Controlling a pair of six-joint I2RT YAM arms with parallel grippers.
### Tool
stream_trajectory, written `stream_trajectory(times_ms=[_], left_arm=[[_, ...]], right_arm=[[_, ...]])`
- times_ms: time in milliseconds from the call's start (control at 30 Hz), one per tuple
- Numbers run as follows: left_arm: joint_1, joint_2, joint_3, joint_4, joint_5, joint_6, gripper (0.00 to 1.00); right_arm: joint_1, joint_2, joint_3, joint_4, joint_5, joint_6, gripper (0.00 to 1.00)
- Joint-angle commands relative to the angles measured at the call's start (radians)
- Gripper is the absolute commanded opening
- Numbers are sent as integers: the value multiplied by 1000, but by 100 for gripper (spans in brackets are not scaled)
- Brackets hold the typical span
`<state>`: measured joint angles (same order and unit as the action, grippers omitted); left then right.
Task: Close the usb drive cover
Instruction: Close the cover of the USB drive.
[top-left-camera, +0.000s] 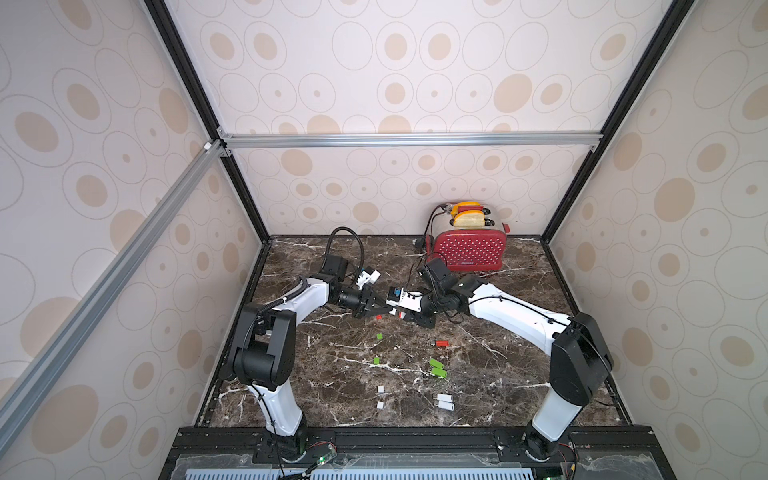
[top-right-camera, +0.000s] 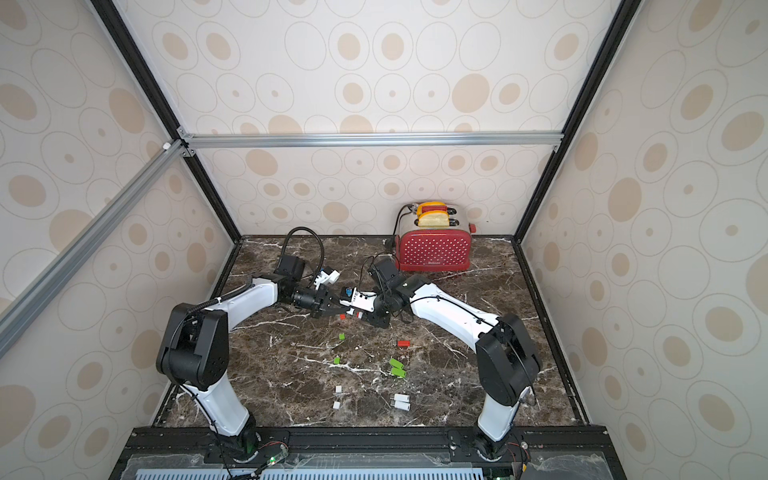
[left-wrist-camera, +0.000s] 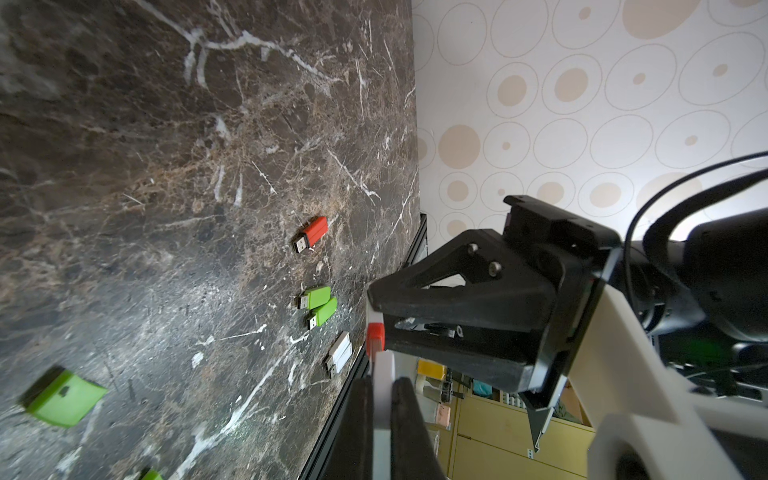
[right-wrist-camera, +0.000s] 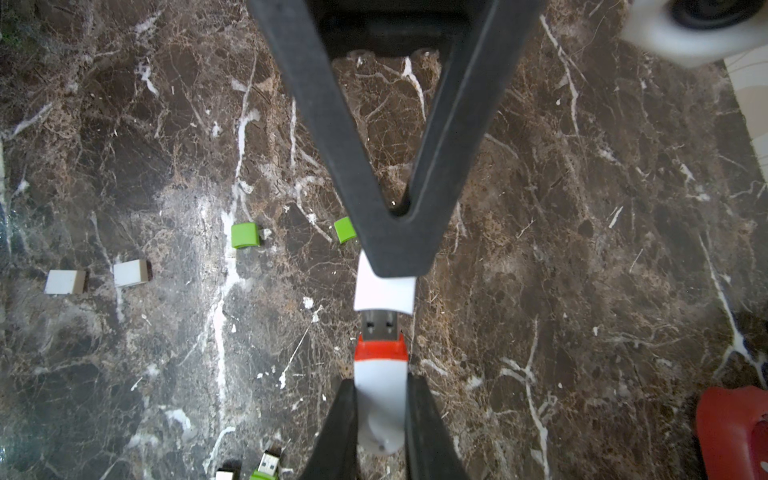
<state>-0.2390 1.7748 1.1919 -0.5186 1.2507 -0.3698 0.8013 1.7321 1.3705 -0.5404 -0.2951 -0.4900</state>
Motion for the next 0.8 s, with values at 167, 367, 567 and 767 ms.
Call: stream_trajectory(times_ms=[167, 367, 567, 767], left_arm=[[-9, -2, 31, -26, -17, 41, 0], [-8, 2, 47, -54, -26, 72, 0], [-8, 0, 47, -61, -25, 77, 0], [-10, -1, 38, -38, -25, 55, 0]], right_arm=[[9, -5, 22, -22, -21, 4, 2], [7, -6, 22, -23, -20, 4, 2], [9, -6, 22, -21, -19, 2, 2], [8, 0, 32, -27, -24, 6, 2]])
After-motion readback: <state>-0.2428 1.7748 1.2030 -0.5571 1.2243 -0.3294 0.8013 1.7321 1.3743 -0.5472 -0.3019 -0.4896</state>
